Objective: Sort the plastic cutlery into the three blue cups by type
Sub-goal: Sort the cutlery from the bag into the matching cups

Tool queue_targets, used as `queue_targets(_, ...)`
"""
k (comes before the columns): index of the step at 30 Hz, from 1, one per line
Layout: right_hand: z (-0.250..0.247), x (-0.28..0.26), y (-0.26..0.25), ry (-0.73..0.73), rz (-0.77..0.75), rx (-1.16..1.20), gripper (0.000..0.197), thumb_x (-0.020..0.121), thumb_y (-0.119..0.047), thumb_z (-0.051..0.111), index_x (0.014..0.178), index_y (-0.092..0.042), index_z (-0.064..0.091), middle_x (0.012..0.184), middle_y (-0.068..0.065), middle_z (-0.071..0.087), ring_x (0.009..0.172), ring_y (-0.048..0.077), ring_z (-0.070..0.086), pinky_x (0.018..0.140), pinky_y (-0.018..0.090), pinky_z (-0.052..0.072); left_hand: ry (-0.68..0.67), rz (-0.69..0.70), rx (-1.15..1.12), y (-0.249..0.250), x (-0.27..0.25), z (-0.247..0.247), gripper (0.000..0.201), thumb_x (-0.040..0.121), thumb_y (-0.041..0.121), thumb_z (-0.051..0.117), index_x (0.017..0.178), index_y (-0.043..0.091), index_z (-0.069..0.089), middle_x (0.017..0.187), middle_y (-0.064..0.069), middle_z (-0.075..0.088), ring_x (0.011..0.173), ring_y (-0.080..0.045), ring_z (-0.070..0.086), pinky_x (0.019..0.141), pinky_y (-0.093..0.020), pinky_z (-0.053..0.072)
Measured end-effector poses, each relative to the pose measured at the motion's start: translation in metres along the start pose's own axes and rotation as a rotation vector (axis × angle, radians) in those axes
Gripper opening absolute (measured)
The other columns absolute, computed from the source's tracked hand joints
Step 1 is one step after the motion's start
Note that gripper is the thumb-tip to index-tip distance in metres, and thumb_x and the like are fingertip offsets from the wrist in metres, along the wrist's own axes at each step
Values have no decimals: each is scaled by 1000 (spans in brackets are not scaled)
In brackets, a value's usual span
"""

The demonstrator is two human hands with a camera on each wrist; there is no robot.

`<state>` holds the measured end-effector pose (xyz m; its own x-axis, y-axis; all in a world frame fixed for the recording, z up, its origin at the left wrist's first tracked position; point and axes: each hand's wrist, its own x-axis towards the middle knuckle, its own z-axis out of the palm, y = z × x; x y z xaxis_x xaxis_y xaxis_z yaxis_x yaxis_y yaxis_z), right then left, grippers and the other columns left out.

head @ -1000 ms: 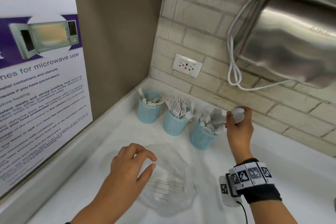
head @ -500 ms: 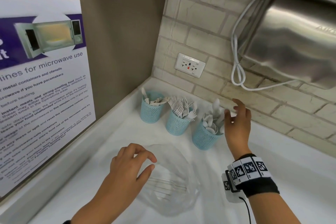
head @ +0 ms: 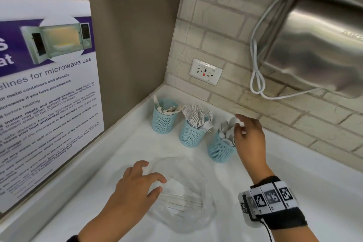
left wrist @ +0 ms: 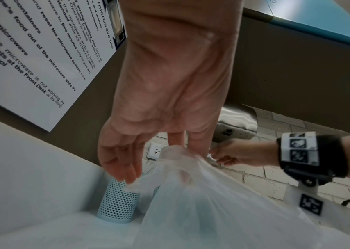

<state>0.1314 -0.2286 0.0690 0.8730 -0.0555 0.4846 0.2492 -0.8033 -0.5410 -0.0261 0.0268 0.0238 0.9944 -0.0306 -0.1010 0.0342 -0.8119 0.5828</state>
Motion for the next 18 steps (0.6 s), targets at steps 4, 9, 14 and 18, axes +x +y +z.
queue_targets(4,6,-34,-41,-203,-138,216,22,91,-4,56,100,-18,71,93,-8,67,76,4,61,71,12,47,-32,12,16,-6,2,2,35,97,35,45,132,44,49,143,9,35,130,-7,42,101,-15,34)
queue_targets(9,36,-88,-71,-774,-313,209,20,90,-11,57,99,-20,71,90,-4,70,81,10,65,79,22,49,49,68,-8,-2,7,0,53,94,12,43,145,28,36,149,14,29,131,-4,40,99,-5,24)
queue_targets(14,73,-128,-63,-1101,-346,-249,48,93,-26,55,138,-14,44,131,13,46,117,30,48,101,37,39,103,73,-44,-2,7,-3,59,91,4,42,144,28,36,153,18,23,134,0,36,100,-2,20)
queue_targets(18,82,-144,-58,-1092,-388,-419,51,89,-23,58,136,-17,39,129,14,38,117,32,40,96,42,36,88,87,-44,-4,5,-3,64,89,3,43,145,30,33,152,20,23,132,1,38,95,0,18)
